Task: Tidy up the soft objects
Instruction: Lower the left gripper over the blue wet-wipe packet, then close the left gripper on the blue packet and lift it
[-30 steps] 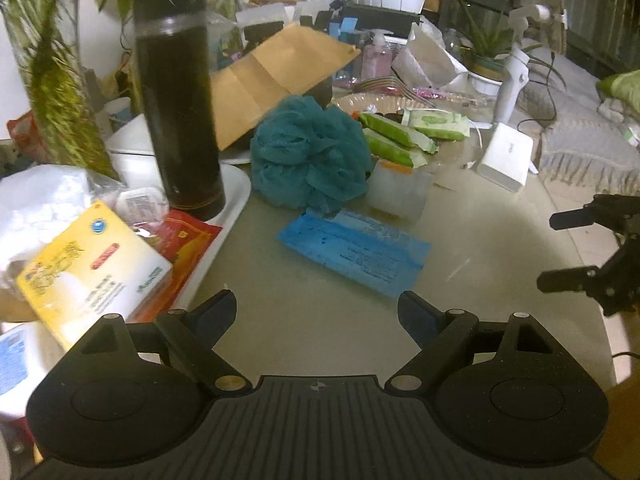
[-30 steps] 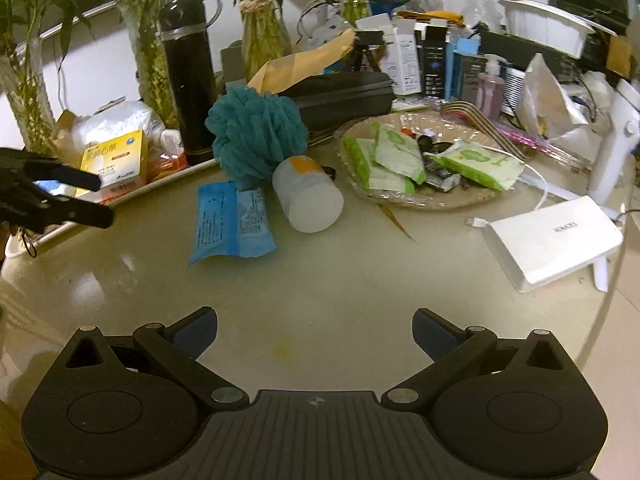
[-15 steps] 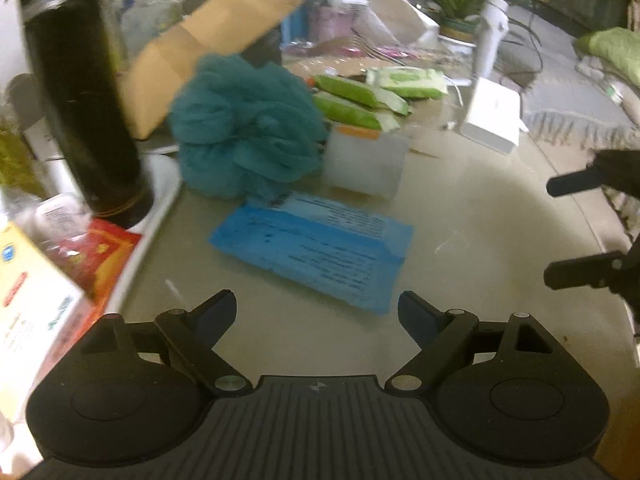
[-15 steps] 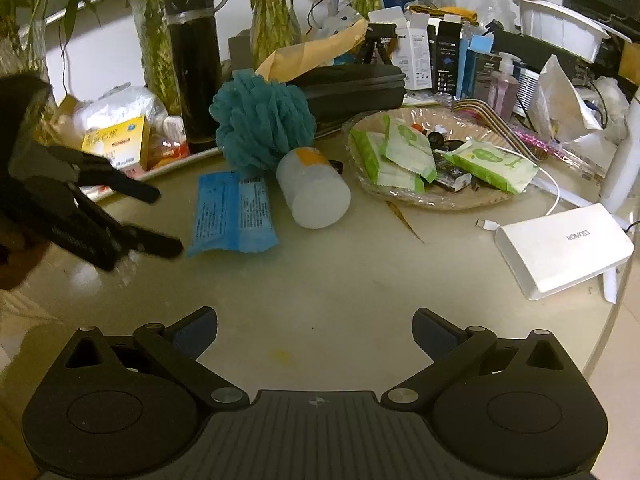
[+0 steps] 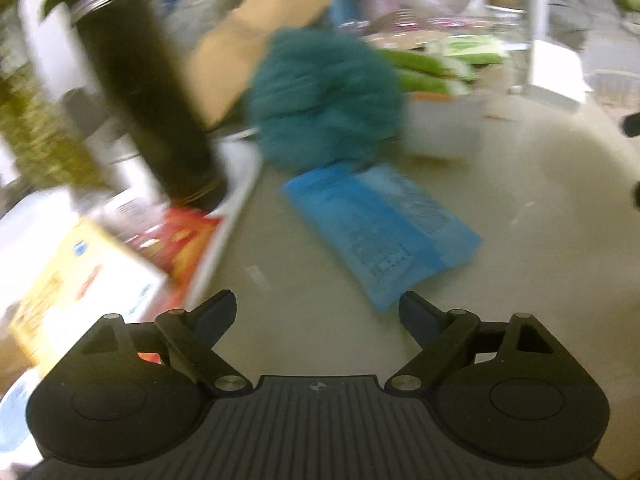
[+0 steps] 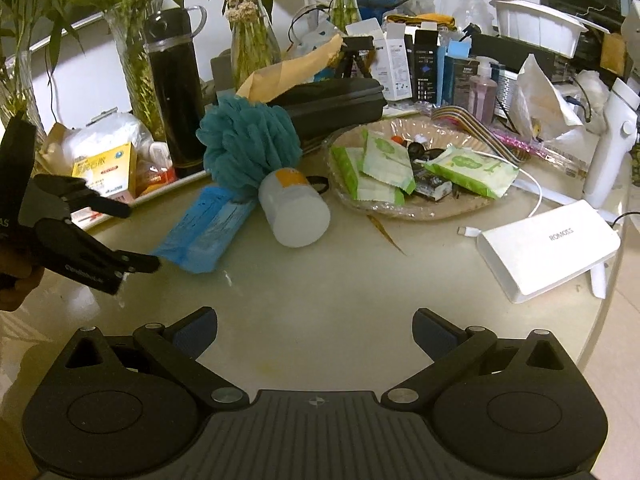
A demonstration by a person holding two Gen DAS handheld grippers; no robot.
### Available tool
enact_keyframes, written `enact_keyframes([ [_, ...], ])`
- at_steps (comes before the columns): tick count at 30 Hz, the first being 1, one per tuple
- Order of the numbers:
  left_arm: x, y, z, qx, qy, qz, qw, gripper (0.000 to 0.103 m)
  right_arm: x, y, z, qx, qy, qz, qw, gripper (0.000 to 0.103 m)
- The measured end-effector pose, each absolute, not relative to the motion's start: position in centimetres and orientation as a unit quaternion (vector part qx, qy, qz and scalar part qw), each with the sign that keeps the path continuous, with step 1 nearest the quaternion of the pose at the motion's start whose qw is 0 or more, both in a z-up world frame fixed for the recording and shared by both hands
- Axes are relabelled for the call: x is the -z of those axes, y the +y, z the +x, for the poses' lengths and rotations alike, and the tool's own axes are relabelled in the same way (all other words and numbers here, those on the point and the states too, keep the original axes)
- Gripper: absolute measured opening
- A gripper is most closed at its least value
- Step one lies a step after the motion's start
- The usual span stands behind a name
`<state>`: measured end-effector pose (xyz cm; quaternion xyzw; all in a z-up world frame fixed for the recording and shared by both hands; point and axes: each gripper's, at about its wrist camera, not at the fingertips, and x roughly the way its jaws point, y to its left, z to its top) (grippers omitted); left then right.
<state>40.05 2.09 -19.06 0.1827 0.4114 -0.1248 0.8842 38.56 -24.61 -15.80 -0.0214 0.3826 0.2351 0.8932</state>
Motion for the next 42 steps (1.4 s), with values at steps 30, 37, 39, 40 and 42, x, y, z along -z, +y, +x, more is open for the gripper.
enact_keyframes([
  [30,19.8,-0.3,44.6,0.119,0.434,0.081,0.889,0.093,15.4,-24.9,38.9,-0.233,0.38,-0.009,0.895,0.103],
  [37,19.5,0.9,44.1,0.116,0.431,0.067,0.892,0.067,15.4,-24.6,39.1,-0.231,0.382,-0.007,0.895,0.103],
  [39,19.3,1.2,44.0,0.118,0.437,0.067,0.889,0.065,15.4,-24.5,39.0,-0.236,0.378,-0.011,0.895,0.103],
  [40,19.1,1.3,43.9,0.122,0.44,0.069,0.887,0.064,15.4,-24.5,38.9,-0.239,0.377,-0.014,0.895,0.103],
  [42,18.6,1.9,43.6,0.13,0.44,0.063,0.886,0.064,15.5,-24.5,38.7,-0.246,0.375,-0.017,0.894,0.103],
])
